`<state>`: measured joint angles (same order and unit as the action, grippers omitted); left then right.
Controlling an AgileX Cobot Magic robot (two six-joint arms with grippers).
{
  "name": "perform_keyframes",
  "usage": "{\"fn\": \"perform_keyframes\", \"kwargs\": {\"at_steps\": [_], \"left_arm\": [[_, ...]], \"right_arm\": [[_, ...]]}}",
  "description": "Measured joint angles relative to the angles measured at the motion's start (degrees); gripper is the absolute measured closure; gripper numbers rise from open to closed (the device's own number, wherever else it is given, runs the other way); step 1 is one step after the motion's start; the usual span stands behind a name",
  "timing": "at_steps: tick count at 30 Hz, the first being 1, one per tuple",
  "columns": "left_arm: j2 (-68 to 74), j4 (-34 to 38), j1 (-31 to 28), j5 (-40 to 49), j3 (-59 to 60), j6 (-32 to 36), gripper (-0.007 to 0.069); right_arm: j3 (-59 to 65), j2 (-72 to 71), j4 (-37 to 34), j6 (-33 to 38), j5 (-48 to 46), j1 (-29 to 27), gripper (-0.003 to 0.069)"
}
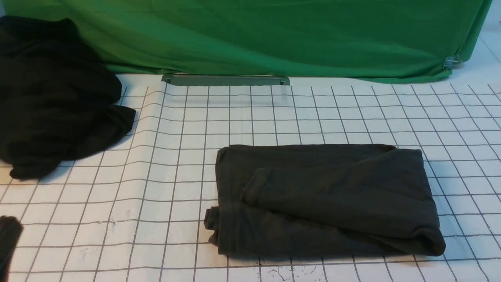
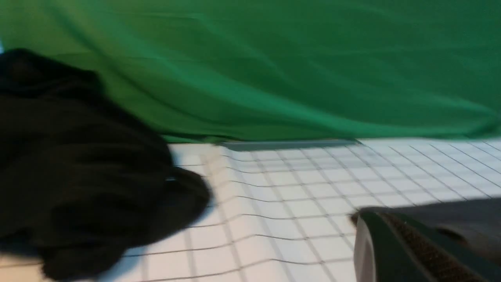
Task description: Fold a long-sleeved shirt over a white checkered tablecloth.
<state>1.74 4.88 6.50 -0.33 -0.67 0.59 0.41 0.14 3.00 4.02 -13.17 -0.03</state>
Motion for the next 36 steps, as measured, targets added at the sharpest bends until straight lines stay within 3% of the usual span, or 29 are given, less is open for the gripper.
{"fn": "perform_keyframes", "kwargs": {"at_steps": [3,8,12,36], "left_arm": [[-1.6,-0.8,-7.4,2.1,0.8,-2.5,0.0622],[-1.7,-1.2,-12.1,8.8,1.0,-3.0,0.0622],[-1.7,-1.2,-12.1,13.1,1.1,-3.2,0.0622],[-1.7,-1.4,-11.1,13.3,1.1,-3.2,0.0622]], "right_arm": [[0.0,0.0,0.0,0.0,0.0,0.0,0.0417],[0.0,0.0,0.0,0.0,0.0,0.0,0.0417],[0.0,0.0,0.0,0.0,0.0,0.0,0.0417],[0.0,0.0,0.0,0.0,0.0,0.0,0.0417]]}}
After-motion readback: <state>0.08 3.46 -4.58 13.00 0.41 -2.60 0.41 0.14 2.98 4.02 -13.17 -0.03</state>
